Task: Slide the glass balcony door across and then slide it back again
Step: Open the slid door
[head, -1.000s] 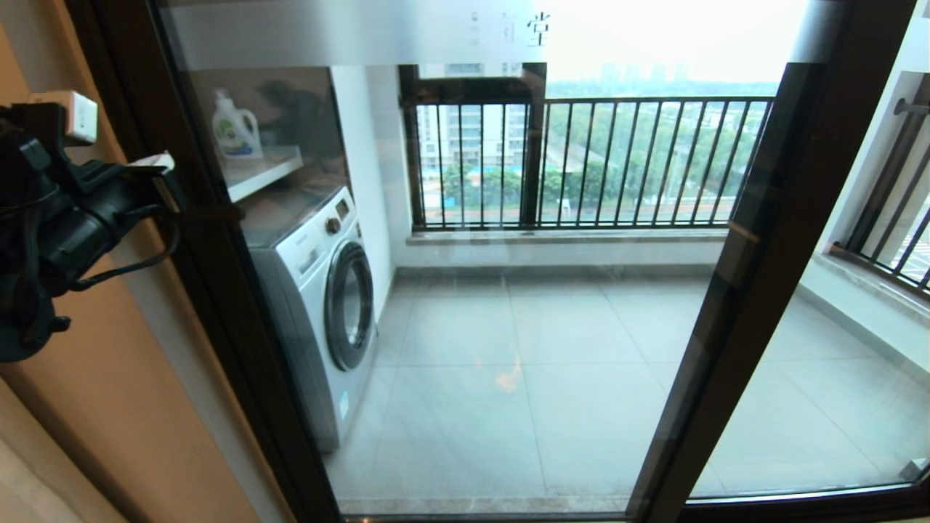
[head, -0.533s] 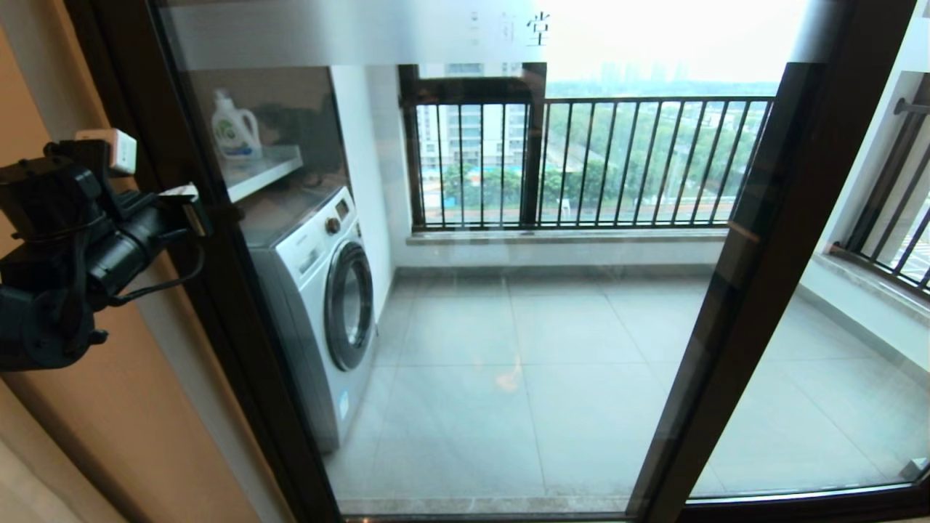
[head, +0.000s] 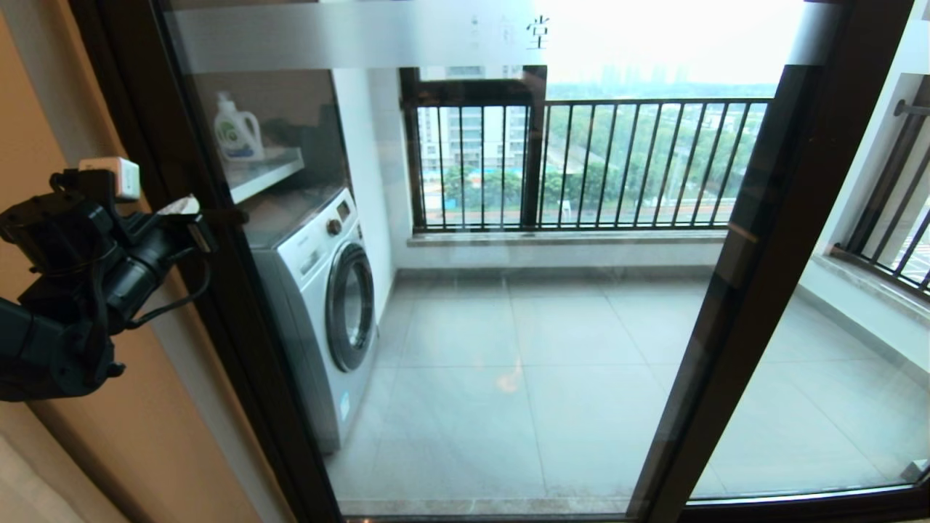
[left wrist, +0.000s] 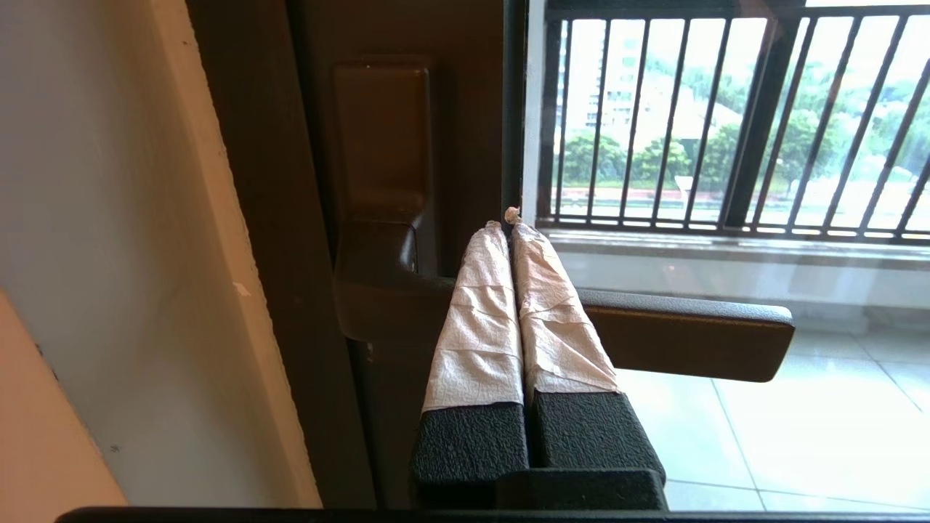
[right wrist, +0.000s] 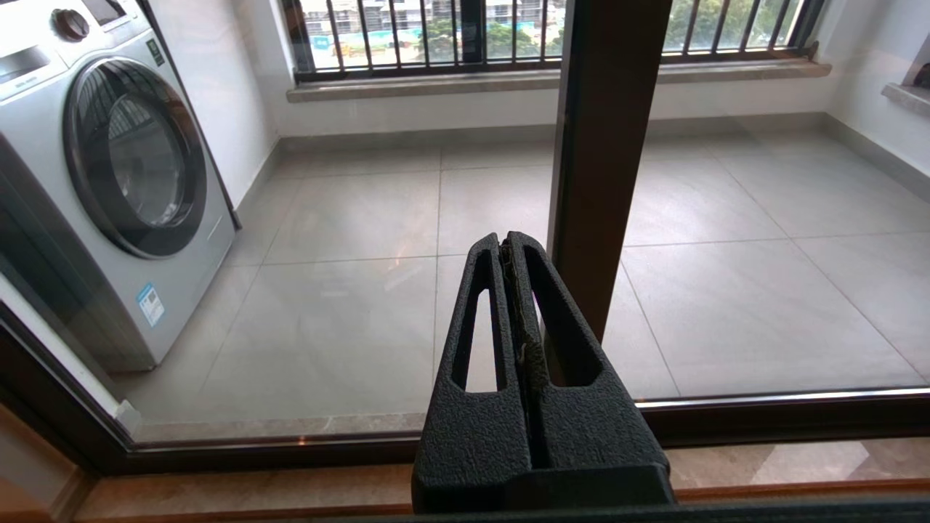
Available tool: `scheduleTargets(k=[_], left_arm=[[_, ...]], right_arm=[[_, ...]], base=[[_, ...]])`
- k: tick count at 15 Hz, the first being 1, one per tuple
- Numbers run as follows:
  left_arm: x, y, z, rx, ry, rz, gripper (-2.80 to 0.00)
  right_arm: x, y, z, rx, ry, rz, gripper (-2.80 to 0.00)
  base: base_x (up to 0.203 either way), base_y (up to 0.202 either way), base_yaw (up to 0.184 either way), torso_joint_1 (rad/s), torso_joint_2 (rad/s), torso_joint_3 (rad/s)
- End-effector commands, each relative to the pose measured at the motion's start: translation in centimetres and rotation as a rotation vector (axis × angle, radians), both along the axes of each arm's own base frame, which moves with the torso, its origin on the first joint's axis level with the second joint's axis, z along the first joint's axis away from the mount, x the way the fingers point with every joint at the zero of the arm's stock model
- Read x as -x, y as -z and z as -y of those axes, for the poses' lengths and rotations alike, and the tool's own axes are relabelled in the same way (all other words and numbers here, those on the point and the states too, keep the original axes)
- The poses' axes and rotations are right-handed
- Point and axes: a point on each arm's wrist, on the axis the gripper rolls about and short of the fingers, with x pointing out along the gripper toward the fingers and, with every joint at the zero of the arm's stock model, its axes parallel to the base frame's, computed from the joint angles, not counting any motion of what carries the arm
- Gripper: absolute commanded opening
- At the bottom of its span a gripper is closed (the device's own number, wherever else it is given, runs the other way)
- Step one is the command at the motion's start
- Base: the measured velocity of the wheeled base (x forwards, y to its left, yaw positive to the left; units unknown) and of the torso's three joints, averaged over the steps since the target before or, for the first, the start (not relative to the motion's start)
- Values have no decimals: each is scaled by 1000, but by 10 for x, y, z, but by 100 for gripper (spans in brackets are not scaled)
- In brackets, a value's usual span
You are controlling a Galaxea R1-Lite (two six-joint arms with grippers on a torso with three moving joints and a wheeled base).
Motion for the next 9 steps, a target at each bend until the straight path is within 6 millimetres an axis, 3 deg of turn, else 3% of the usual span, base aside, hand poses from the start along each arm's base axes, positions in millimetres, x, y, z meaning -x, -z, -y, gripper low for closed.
scheduleTargets(k=[1,4,9], left_arm=[[0,3,2,0,9,-14,-280],[6,-9,16,-3,46,19,-280],[19,2,28,-2,82,-32,-280]], right_arm=[[0,1,0,0,-1,-4,-280],[0,1,0,0,-1,-4,-280],[0,1,0,0,-1,-4,-280]], base=[[0,0,0,0,0,0],[0,0,0,0,0,0],[0,0,0,0,0,0]])
